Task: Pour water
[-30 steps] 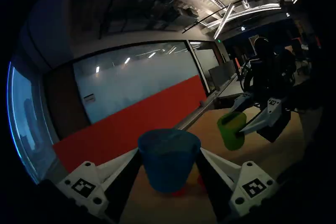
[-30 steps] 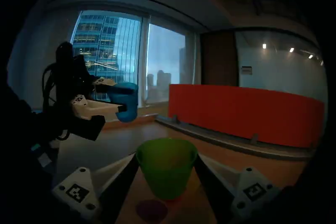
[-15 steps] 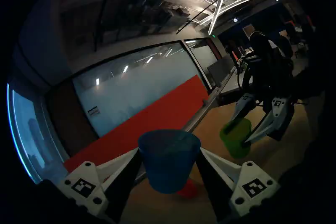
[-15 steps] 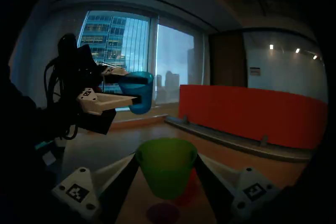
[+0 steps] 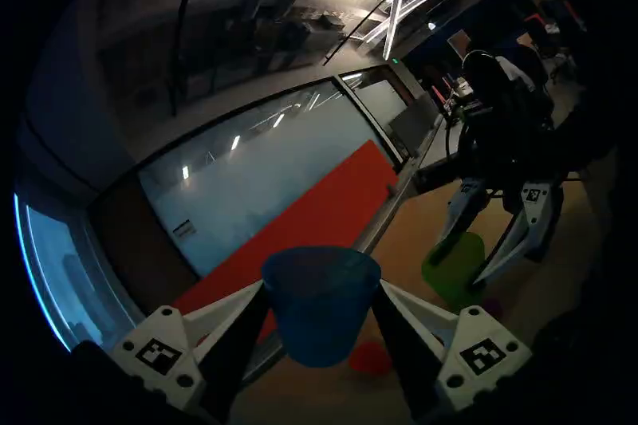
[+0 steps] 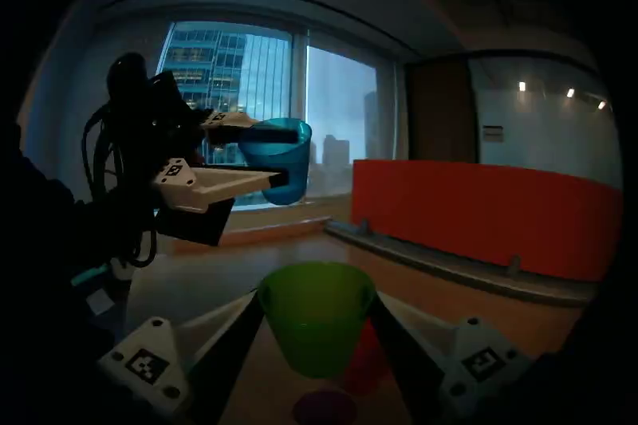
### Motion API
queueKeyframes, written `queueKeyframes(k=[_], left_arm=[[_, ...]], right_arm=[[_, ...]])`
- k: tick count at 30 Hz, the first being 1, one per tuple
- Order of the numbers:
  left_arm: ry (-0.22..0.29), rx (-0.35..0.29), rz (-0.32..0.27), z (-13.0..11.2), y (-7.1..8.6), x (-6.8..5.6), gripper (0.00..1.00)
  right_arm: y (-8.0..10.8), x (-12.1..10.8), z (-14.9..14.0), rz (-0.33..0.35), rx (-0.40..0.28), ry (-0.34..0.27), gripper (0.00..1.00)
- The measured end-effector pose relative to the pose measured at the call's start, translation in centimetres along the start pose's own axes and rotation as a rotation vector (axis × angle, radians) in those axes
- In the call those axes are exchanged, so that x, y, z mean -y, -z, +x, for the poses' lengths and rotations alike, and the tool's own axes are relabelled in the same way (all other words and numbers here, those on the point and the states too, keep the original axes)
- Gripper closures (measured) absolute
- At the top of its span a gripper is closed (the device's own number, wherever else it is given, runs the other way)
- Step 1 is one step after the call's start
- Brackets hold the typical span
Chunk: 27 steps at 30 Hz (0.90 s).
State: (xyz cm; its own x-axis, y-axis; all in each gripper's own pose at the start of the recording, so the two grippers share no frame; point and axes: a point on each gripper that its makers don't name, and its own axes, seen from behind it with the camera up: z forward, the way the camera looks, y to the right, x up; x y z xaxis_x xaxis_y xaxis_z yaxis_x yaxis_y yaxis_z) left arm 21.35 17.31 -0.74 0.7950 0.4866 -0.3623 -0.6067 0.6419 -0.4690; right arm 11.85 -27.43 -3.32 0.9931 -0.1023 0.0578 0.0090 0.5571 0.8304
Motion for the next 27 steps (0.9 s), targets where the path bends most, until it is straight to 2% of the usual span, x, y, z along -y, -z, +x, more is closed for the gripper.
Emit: queueKeyframes(k=[14,27], left_arm=[[-0.090,-0.005,0.005,1.3,-0.2,-0.2,0.15],[-0.152,-0.007,0.009,1.9,-0.3,-0.4,0.15]], right_arm=[[-1.0,1.8,-0.4,0.042,0.002,-0.004,0.08],[-1.7,2.9,-0.7,0.070,0.008,-0.003,0.08]])
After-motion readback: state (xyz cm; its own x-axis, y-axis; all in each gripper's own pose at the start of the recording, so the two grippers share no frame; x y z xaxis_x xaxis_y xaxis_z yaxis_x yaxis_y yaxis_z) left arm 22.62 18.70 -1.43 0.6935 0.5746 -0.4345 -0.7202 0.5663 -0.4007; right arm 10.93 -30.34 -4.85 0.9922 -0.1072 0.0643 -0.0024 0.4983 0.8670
